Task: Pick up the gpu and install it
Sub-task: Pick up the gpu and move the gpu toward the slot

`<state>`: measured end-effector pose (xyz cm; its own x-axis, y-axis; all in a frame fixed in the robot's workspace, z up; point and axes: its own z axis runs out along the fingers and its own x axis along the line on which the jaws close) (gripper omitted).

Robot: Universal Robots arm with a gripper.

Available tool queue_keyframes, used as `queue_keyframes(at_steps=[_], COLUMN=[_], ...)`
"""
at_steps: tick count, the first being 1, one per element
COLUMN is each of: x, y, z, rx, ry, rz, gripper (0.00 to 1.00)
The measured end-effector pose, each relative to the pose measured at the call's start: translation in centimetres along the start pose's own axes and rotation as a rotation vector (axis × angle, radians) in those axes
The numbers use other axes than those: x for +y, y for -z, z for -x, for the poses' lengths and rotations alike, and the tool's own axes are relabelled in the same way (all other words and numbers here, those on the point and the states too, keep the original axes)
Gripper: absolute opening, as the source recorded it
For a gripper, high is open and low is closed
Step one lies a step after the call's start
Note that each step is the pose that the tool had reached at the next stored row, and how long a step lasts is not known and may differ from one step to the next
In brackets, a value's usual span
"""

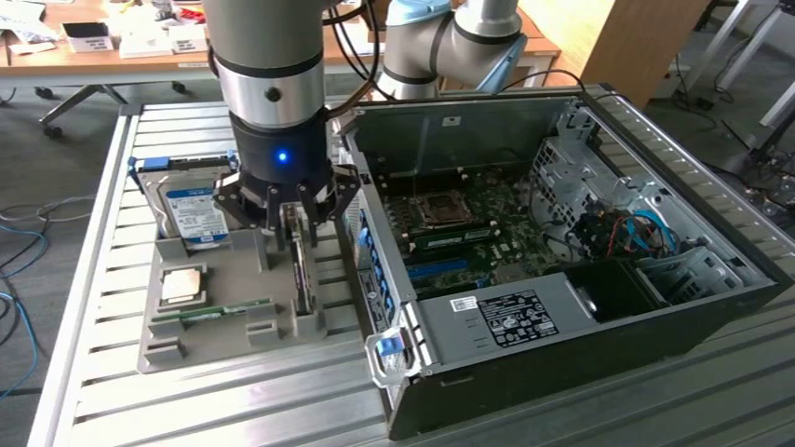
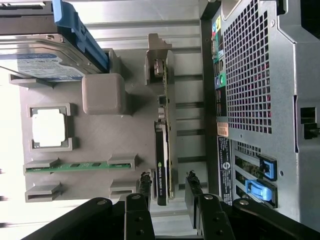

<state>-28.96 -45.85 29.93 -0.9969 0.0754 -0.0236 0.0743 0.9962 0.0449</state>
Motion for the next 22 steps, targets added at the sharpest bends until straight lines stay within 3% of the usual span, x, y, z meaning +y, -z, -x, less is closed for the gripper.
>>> queue_keyframes(at_steps=[7,22], x=[-0.04,-0.07], y=[-0.69,-0.97], z=[-0.03,-0.32], rx=[0.0003,0.0003], ry=[0.0,0.0], rz=[-0.0003,-0.0004], gripper=[0.42,0.42])
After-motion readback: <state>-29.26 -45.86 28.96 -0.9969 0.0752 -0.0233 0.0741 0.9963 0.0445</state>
